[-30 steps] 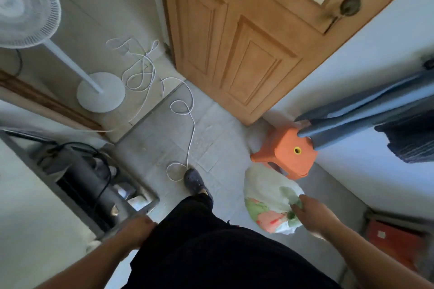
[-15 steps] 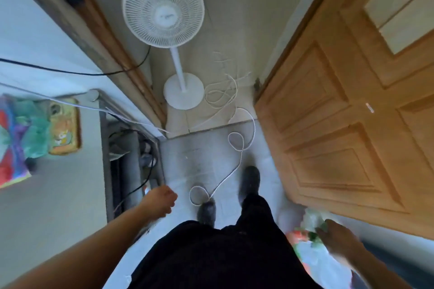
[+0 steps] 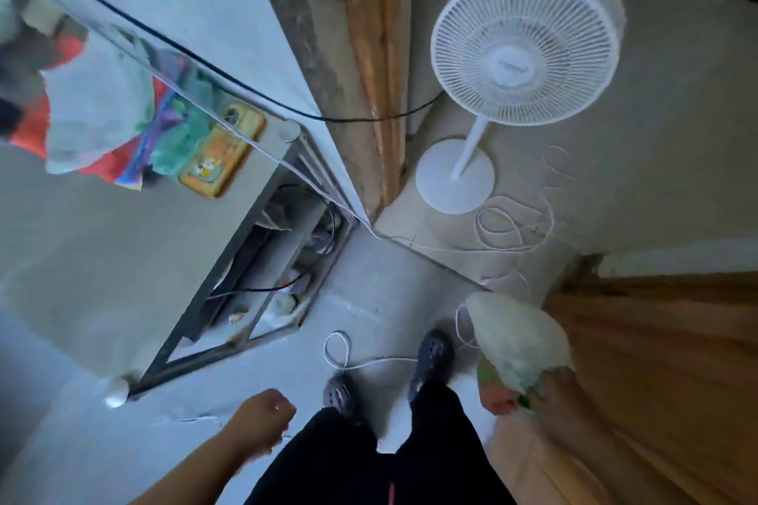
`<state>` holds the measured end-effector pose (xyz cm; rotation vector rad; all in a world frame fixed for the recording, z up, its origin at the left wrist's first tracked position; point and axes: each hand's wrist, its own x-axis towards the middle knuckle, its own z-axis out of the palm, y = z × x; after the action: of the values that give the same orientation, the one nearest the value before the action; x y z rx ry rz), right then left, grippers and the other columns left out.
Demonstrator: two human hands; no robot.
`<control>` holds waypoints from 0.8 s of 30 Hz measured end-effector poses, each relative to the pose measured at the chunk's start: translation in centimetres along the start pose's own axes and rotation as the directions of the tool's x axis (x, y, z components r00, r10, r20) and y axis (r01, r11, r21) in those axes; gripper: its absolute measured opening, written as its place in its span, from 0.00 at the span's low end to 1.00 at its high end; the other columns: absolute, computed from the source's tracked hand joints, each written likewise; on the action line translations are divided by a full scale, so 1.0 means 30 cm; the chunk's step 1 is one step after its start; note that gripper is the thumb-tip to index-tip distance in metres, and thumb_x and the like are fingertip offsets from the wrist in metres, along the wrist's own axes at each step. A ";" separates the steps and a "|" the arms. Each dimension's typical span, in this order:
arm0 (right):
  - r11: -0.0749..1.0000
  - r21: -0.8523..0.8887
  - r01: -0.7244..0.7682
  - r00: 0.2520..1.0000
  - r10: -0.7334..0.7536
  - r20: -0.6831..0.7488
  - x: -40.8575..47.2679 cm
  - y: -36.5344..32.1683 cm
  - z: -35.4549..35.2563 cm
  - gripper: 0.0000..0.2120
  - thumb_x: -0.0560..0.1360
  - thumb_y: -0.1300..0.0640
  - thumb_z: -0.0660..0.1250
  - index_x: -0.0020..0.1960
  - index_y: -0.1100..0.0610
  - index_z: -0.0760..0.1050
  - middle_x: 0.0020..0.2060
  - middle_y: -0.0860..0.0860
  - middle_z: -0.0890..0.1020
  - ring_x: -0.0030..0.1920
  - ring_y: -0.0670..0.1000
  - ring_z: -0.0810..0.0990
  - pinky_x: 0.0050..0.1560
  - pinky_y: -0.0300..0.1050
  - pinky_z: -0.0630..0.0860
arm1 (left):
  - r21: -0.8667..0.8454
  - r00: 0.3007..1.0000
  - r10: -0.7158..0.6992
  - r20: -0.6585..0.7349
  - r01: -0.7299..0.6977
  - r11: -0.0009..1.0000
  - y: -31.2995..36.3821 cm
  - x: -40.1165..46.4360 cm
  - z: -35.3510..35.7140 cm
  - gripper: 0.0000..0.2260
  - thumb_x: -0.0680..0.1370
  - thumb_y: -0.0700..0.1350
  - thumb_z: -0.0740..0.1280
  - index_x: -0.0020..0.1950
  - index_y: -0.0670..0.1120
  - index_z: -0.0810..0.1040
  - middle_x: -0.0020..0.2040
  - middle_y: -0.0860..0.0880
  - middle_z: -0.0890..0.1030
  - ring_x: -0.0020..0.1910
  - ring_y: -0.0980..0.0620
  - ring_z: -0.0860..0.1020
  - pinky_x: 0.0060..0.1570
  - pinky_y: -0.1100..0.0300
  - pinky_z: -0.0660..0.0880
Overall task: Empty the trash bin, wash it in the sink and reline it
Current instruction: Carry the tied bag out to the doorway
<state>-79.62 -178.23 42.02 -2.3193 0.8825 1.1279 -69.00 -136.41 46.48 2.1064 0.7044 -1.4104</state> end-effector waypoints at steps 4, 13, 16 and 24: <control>0.984 -0.110 0.139 0.990 -0.136 0.038 0.217 -0.169 -0.088 0.11 0.78 0.53 0.63 0.55 0.59 0.74 0.50 0.58 0.77 0.50 0.59 0.79 0.45 0.50 0.75 | -0.031 1.000 0.029 0.010 -0.028 0.999 0.074 0.115 0.120 0.06 0.78 0.41 0.63 0.45 0.40 0.77 0.43 0.40 0.81 0.38 0.46 0.77 0.40 0.55 0.73; 0.820 -0.353 0.451 0.893 -0.406 0.195 0.722 -0.555 0.114 0.13 0.77 0.50 0.63 0.49 0.61 0.75 0.47 0.60 0.78 0.49 0.62 0.81 0.48 0.52 0.78 | 0.208 0.995 0.076 0.062 -0.087 0.974 0.057 0.607 0.381 0.09 0.78 0.48 0.60 0.51 0.47 0.78 0.56 0.44 0.82 0.57 0.44 0.78 0.53 0.55 0.73; 0.808 -0.327 0.489 0.871 -0.435 0.229 0.884 -0.662 0.266 0.13 0.79 0.52 0.62 0.50 0.63 0.76 0.45 0.60 0.78 0.47 0.61 0.81 0.40 0.47 0.74 | 0.363 0.992 0.089 0.089 -0.115 0.925 0.016 0.770 0.449 0.11 0.77 0.50 0.59 0.54 0.49 0.78 0.56 0.46 0.81 0.56 0.44 0.78 0.50 0.55 0.73; 0.793 -0.237 0.561 0.827 -0.542 0.145 1.223 -0.963 0.597 0.16 0.79 0.52 0.61 0.54 0.66 0.76 0.52 0.65 0.80 0.50 0.62 0.80 0.41 0.43 0.64 | 0.329 0.983 0.184 -0.024 -0.166 0.929 -0.036 1.081 0.456 0.13 0.76 0.57 0.59 0.40 0.49 0.73 0.40 0.53 0.79 0.44 0.49 0.79 0.39 0.57 0.71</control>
<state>-51.99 -160.09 4.49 -2.4840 -0.0148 1.0977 -68.29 -140.13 11.45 2.3999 0.3042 -1.4530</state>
